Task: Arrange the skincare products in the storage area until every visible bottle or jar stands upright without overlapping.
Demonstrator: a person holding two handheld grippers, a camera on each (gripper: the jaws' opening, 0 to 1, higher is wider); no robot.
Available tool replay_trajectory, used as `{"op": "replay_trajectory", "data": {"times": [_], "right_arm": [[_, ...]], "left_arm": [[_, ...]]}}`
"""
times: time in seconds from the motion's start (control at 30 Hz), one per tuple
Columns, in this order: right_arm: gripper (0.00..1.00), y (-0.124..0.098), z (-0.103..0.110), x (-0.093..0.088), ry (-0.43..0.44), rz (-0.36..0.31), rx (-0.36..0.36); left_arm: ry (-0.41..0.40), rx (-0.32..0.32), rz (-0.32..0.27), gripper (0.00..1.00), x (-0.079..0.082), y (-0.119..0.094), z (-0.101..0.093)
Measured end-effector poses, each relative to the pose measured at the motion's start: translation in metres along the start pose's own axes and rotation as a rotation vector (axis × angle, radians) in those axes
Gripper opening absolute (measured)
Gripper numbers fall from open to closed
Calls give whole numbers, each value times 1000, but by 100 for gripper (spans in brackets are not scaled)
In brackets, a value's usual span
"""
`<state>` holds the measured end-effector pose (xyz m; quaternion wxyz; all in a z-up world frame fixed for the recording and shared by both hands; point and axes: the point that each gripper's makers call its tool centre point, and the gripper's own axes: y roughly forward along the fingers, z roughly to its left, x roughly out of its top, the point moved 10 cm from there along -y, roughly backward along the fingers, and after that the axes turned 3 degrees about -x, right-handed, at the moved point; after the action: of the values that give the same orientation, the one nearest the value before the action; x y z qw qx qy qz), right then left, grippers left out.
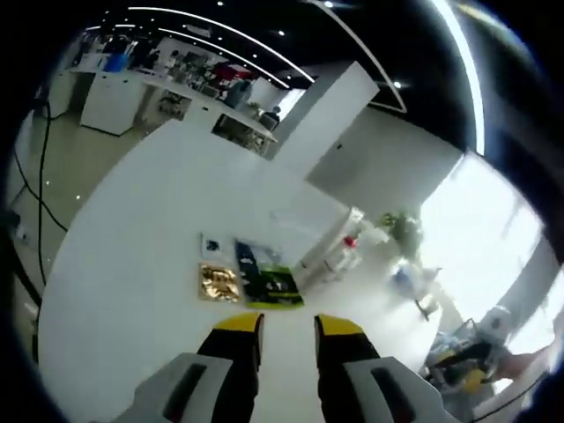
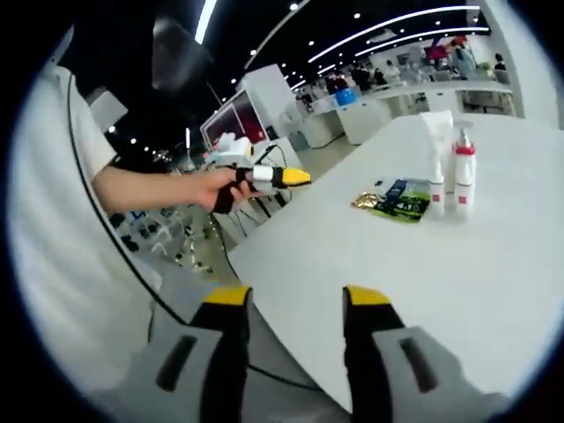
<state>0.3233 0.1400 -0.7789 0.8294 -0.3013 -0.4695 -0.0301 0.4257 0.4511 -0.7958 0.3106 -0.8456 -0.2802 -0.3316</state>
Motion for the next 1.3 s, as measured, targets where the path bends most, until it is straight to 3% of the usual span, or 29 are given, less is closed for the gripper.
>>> {"op": "replay_trajectory", "data": {"times": [0.1, 0.2, 0.27, 0.43, 0.57, 0.67, 0.8, 0.87, 1.0, 1.3], "right_arm": [[42, 3, 5, 2, -41, 17, 37], [43, 5, 7, 4, -70, 26, 33], [48, 6, 7, 10, -100, -40, 19], [60, 1, -2, 12, -49, -25, -6], [62, -5, -7, 13, -49, -25, -34], [75, -10, -10, 17, -11, -78, -57], [81, -17, -14, 19, -6, -133, -96], [89, -18, -14, 22, 18, -182, -99], [100, -25, -18, 21, 40, -228, -124], [100, -35, -16, 0, 52, -228, -140]], "left_arm": [[55, -57, -25, 24, -6, -7, -23], [90, -70, -37, 24, -13, -17, -39], [137, -84, -53, 24, -21, -27, -51], [141, -70, -55, 26, -41, -47, -62], [153, -49, -42, 30, -53, -57, -66], [190, -15, -52, 36, -65, -66, -72], [200, 10, -60, 40, -74, -73, -77], [199, 32, -60, 42, -80, -77, -76], [189, 66, -74, 58, -88, -82, -79], [245, 127, -59, 87, -98, -80, -80]]}}
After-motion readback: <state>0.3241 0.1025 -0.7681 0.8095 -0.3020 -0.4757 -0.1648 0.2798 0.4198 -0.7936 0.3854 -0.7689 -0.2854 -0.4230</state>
